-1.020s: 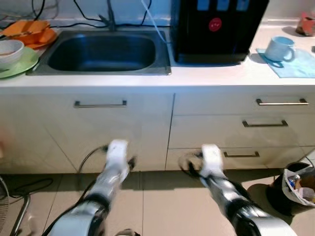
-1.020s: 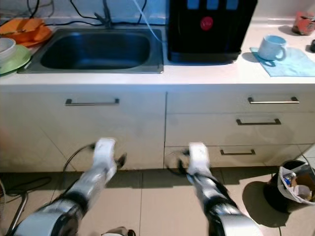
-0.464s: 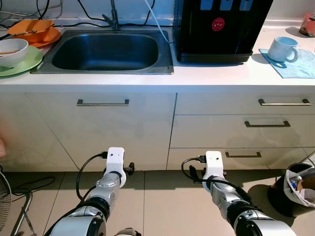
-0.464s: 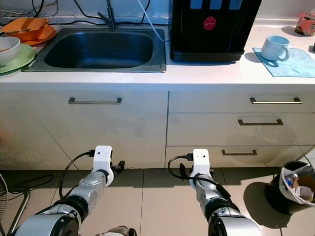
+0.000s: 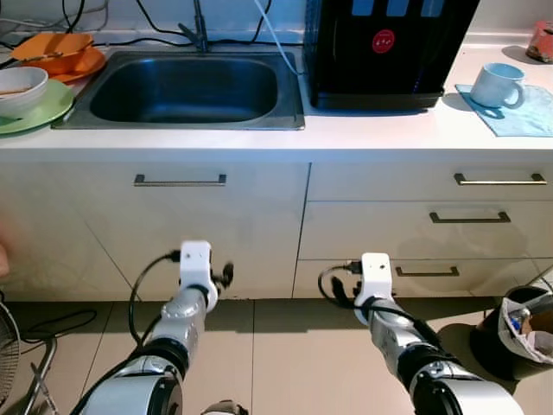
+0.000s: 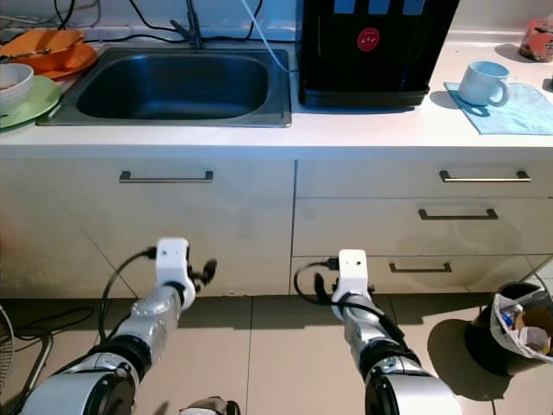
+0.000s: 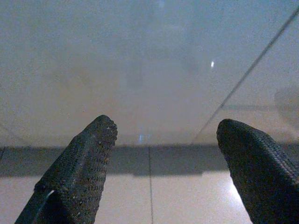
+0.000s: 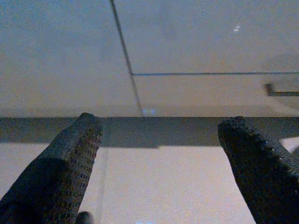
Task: Kitchen organization
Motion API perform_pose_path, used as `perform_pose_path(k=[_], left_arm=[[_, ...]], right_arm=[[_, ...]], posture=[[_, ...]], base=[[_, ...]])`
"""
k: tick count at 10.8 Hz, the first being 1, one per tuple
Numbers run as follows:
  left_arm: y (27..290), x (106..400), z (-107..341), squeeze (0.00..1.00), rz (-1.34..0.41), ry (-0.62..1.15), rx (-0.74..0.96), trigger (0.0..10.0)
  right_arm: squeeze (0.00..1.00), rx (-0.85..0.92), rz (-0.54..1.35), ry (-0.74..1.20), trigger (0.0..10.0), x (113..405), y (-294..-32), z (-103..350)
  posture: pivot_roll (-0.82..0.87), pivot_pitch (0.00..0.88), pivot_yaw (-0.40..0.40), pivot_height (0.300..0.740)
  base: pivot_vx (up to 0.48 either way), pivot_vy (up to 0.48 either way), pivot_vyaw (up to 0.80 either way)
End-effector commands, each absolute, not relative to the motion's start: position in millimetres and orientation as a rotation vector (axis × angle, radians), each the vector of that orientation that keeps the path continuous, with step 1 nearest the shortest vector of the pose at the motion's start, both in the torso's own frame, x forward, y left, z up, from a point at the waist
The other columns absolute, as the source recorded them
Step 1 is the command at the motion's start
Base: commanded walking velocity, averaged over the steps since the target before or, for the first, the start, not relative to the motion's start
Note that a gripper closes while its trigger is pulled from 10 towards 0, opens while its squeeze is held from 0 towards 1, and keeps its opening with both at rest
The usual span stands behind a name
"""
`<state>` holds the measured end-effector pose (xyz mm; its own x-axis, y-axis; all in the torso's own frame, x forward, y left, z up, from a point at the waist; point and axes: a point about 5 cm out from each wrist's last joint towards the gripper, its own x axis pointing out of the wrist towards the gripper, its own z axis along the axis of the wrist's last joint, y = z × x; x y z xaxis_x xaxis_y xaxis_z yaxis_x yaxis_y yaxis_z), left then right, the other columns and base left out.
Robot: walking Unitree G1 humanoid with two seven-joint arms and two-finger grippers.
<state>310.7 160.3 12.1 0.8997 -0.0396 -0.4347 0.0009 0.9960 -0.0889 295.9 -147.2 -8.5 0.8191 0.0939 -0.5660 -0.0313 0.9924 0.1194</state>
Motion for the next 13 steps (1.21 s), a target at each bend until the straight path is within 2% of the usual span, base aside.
perform_pose_path(k=[1, 3, 4, 6, 7, 8, 11, 13], left_arm=[[165.5, 311.9, 15.3, 0.00, -0.007, 0.423, -0.101, 10.0], [163.2, 308.4, 16.7, 0.00, -0.025, 0.376, -0.119, 10.0], [165.4, 303.7, 17.6, 0.00, -0.009, 0.348, -0.118, 10.0], [180.9, 289.9, 18.5, 0.00, 0.078, 0.322, -0.100, 10.0], [182.5, 286.6, 22.7, 0.00, 0.083, 0.307, -0.059, 10.0], [180.4, 284.4, 41.4, 0.00, 0.090, 0.245, 0.028, 10.0], [161.5, 296.9, 102.7, 0.00, 0.024, 0.055, 0.086, 10.0], [162.7, 288.3, 110.2, 0.00, 0.006, 0.058, 0.071, 10.0]], right_arm=[[0.00, 0.132, 0.073, 0.597, 10.0, 300.4, -146.5, -4.1], [0.00, 0.038, 0.109, 0.574, 10.0, 294.2, -147.8, -7.8], [0.00, 0.065, 0.123, 0.533, 10.0, 293.1, -151.3, -5.8], [0.00, -0.031, 0.086, 0.420, 10.0, 295.2, -159.8, 4.9], [0.00, -0.014, 0.073, 0.416, 10.0, 295.5, -162.3, 7.3], [0.00, 0.003, 0.092, 0.397, 10.0, 294.2, -163.4, 13.6], [0.00, 0.004, 0.064, 0.289, 10.0, 298.2, -169.1, 40.2], [0.00, 0.047, 0.122, 0.246, 10.0, 290.3, -166.6, 52.7]], posture=[[0.15, 0.000, 0.003, 0.740], [0.16, 0.000, -0.002, 0.740], [0.16, 0.000, 0.001, 0.740], [0.16, 0.000, 0.003, 0.740], [0.16, 0.000, -0.001, 0.740], [0.17, 0.000, -0.005, 0.740], [0.17, 0.000, -0.010, 0.740], [0.16, 0.000, -0.013, 0.740]], base=[[0.000, 0.000, 0.00], [0.000, 0.000, 0.00], [0.000, 0.000, 0.00], [0.000, 0.000, 0.00], [0.000, 0.000, 0.00], [0.000, 0.000, 0.00], [0.000, 0.000, 0.00], [0.000, 0.000, 0.00]])
